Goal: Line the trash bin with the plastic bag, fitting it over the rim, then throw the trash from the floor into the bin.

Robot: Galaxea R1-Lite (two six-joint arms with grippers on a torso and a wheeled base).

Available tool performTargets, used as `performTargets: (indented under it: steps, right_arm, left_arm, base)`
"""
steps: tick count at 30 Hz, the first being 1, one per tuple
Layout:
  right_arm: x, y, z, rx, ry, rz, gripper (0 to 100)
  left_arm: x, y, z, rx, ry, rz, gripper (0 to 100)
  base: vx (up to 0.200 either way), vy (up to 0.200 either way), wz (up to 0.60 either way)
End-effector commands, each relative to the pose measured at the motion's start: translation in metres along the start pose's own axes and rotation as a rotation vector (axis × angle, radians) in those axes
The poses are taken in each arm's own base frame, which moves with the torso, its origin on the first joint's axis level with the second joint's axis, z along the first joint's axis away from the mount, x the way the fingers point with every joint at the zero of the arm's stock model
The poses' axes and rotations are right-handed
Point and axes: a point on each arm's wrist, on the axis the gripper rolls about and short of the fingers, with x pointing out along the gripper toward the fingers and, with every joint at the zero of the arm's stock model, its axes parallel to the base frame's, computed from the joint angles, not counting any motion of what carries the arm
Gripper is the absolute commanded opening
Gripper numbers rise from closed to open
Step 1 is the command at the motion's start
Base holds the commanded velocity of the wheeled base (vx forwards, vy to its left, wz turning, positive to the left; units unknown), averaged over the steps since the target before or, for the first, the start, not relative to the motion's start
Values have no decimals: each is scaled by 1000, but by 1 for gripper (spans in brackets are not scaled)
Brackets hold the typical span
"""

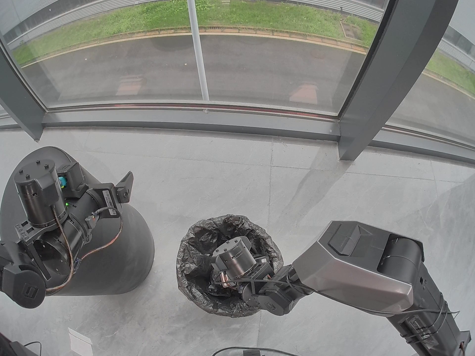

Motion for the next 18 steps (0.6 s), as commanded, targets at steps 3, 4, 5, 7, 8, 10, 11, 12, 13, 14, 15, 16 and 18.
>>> performTargets:
  steps: [3, 4, 5, 7, 8, 10, 11, 12, 13, 14, 15, 16, 18]
  right_arm:
    - [-26, -2, 27, 30, -52, 19, 100]
    - [-33, -2, 31, 32, -58, 25, 100]
    - [-40, -3, 36, 35, -67, 31, 100]
    - [-55, -1, 43, 39, -84, 49, 100]
    - [-62, -1, 46, 37, -89, 56, 100]
    - [-72, -3, 51, 41, -100, 60, 100]
    - [-82, -6, 56, 41, -109, 65, 100]
    - [-89, -9, 59, 39, -115, 65, 100]
    - [-95, -10, 62, 39, -121, 71, 100]
    - [-101, -11, 65, 42, -130, 77, 100]
    - [-107, -13, 69, 46, -140, 80, 100]
    - [-111, -15, 72, 43, -145, 82, 100]
    - [-111, -15, 72, 43, -145, 82, 100]
  left_arm:
    - [-1, 0, 1, -4, -6, 0, 100]
    - [-1, 0, 2, -6, -7, 0, 100]
    - [-1, 0, 2, -8, -7, -2, 100]
    - [-2, 1, 2, -9, -10, -2, 100]
    - [-2, 1, 3, -12, -13, -2, 100]
    - [-3, 1, 4, -16, -15, -3, 100]
    - [-4, 1, 6, -23, -24, -3, 100]
    - [-5, 2, 6, -28, -26, -4, 100]
    - [-5, 2, 7, -33, -31, -4, 100]
    - [-6, 2, 9, -40, -36, -8, 100]
    - [-7, 2, 9, -43, -39, -8, 100]
    - [-8, 2, 10, -45, -41, -17, 100]
    - [-8, 2, 10, -45, -41, -17, 100]
  base:
    - [0, 0, 0]
    - [0, 0, 0]
    - [0, 0, 0]
    - [0, 0, 0]
    - [0, 0, 0]
    - [0, 0, 0]
    - [0, 0, 0]
    - [0, 0, 0]
    - [0, 0, 0]
    - [0, 0, 0]
    - [0, 0, 0]
    - [0, 0, 0]
    - [0, 0, 0]
